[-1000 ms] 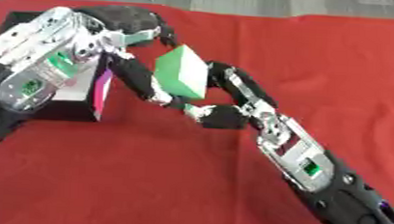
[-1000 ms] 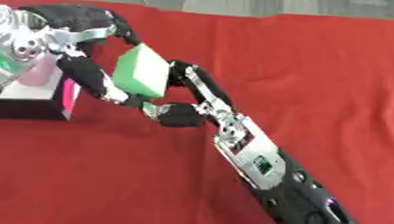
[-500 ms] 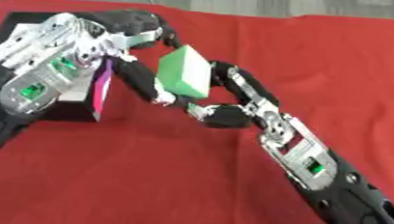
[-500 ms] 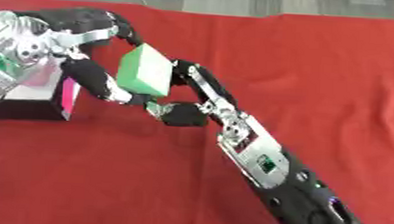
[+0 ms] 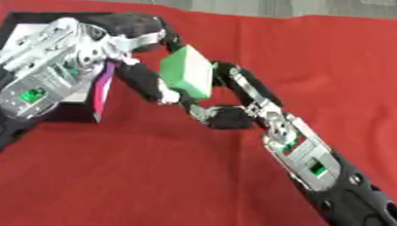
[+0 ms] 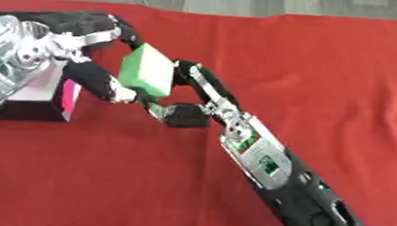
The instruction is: Pick up the objects with one hand, pass them to the other hand, and then place them into the box on the other side of the table.
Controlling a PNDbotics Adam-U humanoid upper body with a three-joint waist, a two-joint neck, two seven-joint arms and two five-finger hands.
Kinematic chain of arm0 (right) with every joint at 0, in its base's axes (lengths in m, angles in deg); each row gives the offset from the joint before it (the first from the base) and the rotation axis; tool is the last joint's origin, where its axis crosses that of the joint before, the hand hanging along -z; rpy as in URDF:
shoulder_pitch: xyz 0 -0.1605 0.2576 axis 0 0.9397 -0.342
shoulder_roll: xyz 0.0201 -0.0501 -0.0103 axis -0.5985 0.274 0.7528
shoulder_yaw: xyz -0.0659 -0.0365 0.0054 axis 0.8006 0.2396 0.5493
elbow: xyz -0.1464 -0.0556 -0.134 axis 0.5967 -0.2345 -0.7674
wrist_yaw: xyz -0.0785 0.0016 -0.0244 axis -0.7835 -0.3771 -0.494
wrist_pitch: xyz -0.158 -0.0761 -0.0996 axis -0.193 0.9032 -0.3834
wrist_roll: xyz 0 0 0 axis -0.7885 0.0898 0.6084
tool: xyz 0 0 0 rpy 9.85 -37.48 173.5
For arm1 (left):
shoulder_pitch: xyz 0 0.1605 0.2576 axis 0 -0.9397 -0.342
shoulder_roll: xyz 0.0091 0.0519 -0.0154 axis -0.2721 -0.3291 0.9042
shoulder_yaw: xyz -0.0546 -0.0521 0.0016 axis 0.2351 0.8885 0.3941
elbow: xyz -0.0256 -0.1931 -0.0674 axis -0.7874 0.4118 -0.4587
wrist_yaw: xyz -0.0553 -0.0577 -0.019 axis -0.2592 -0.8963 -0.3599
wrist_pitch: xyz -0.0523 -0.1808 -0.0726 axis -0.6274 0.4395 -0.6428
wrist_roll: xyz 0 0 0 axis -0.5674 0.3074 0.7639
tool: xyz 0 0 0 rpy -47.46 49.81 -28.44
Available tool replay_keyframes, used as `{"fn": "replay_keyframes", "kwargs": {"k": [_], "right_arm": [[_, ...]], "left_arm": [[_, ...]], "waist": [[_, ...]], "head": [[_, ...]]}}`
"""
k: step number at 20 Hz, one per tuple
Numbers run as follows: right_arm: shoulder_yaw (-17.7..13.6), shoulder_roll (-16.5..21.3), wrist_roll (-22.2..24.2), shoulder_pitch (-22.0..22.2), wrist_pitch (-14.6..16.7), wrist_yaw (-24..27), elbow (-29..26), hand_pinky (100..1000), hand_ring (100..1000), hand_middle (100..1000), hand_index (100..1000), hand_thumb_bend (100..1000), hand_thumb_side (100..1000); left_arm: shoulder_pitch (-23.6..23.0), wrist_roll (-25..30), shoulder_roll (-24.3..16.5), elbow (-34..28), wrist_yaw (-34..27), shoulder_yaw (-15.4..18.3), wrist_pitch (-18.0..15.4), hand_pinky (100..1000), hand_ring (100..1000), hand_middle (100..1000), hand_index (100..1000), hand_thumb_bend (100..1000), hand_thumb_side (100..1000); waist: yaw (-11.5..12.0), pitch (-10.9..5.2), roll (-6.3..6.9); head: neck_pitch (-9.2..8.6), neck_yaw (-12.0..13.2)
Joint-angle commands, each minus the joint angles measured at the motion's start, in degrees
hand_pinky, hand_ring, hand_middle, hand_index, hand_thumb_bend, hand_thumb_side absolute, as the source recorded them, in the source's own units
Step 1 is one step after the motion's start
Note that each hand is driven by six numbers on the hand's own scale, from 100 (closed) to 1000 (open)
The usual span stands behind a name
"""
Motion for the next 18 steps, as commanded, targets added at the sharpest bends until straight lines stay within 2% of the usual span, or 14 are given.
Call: {"fn": "replay_keyframes", "kwargs": {"k": [1, 2, 4, 8, 9, 10, 15, 18], "right_arm": [[0.97, -0.44, 0.97, -0.77, 0.58, -0.90, -0.77, 838, 681, 466, 504, 100, 208], [0.97, -0.45, 0.98, -0.79, 0.65, -0.93, -0.77, 838, 681, 466, 504, 100, 208], [1.00, -0.40, 1.05, -0.83, 0.80, -0.92, -0.88, 839, 681, 466, 505, 100, 204], [1.06, -0.25, 1.30, -0.81, 0.78, -1.08, -0.88, 839, 682, 467, 507, 100, 199], [1.06, -0.23, 1.32, -0.81, 0.78, -1.10, -0.88, 839, 682, 467, 507, 100, 199], [1.08, -0.21, 1.37, -0.81, 0.78, -1.14, -0.89, 839, 683, 471, 513, 100, 191], [1.08, -0.15, 1.55, -0.81, 0.53, -1.43, -0.82, 839, 690, 486, 533, 100, 182], [1.12, -0.14, 1.41, -0.83, -0.18, -2.12, -0.59, 846, 717, 532, 591, 100, 201]], "left_arm": [[1.17, -0.65, -0.84, -0.36, -0.57, 1.04, 0.25, 831, 843, 719, 782, 236, 422], [1.19, -0.63, -0.80, -0.33, -0.77, 1.03, 0.29, 831, 841, 713, 775, 227, 415], [1.26, -0.75, -0.65, -0.23, -1.19, 1.02, 0.37, 823, 812, 660, 717, 170, 341], [1.31, -1.91, -0.49, -0.01, -2.33, 0.98, 0.42, 813, 778, 599, 626, 114, 244], [1.31, -2.16, -0.48, 0.07, -2.60, 0.95, 0.39, 813, 778, 599, 626, 114, 244], [1.31, -2.43, -0.45, 0.14, -2.84, 0.93, 0.40, 804, 760, 563, 569, 100, 197], [1.29, -3.44, -0.50, 0.45, -3.11, 0.74, 0.57, 791, 745, 534, 508, 100, 144], [1.03, -3.78, -0.86, 0.64, -1.95, 0.81, 0.85, 777, 725, 515, 462, 100, 106]], "waist": [[0.06, -1.87, 0.72], [0.05, -1.87, 0.71], [0.01, -1.87, 0.68], [-0.05, -1.85, 0.69], [-0.06, -1.85, 0.70], [-0.07, -1.84, 0.69], [-0.11, -1.82, 0.65], [-0.12, -1.82, 0.59]], "head": [[-0.57, -0.03], [-0.59, -0.04], [-0.61, -0.05], [-0.59, -0.07], [-0.58, -0.06], [-0.56, -0.09], [-0.49, -0.05], [-0.45, -0.01]]}}
